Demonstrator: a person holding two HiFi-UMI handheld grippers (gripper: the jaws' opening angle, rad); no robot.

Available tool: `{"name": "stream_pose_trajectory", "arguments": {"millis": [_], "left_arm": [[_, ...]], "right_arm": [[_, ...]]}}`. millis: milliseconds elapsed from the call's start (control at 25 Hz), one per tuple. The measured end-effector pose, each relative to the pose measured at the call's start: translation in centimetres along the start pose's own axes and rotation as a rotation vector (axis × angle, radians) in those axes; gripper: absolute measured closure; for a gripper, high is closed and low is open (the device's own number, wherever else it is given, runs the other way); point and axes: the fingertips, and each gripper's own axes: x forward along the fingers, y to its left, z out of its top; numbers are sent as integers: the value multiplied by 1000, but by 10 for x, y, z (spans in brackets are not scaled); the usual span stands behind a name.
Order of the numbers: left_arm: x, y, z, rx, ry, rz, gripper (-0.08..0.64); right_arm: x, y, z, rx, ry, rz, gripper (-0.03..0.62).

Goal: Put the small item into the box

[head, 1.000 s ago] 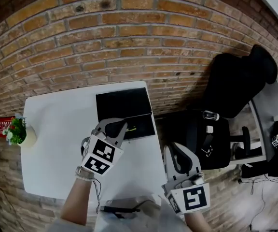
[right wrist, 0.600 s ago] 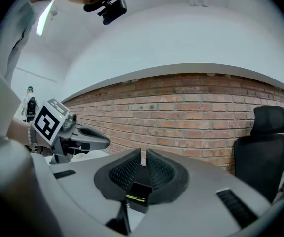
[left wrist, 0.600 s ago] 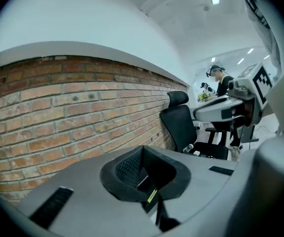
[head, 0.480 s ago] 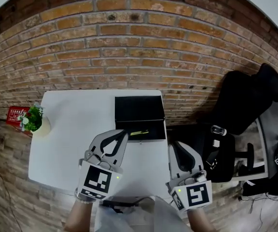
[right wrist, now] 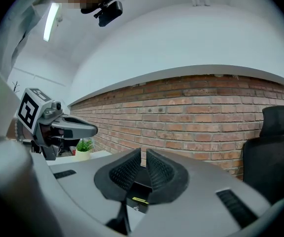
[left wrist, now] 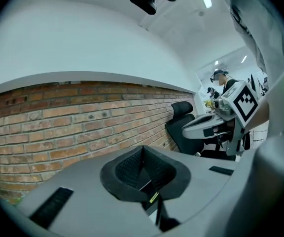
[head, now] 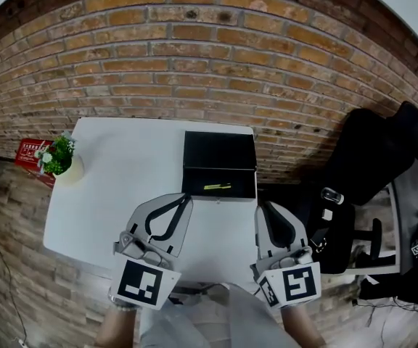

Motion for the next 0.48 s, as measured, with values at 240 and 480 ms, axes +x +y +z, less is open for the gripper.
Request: {"name": "stream_pose_trajectory", "arguments": {"millis": [240, 480], "left_arm": [[-12, -3, 1, -5, -2, 10, 541], [-13, -6, -1, -3, 0, 2, 541]], "right_arm": [[1, 9, 5, -16, -9, 26, 531], [0, 14, 3, -22, -4, 35, 532]]}}
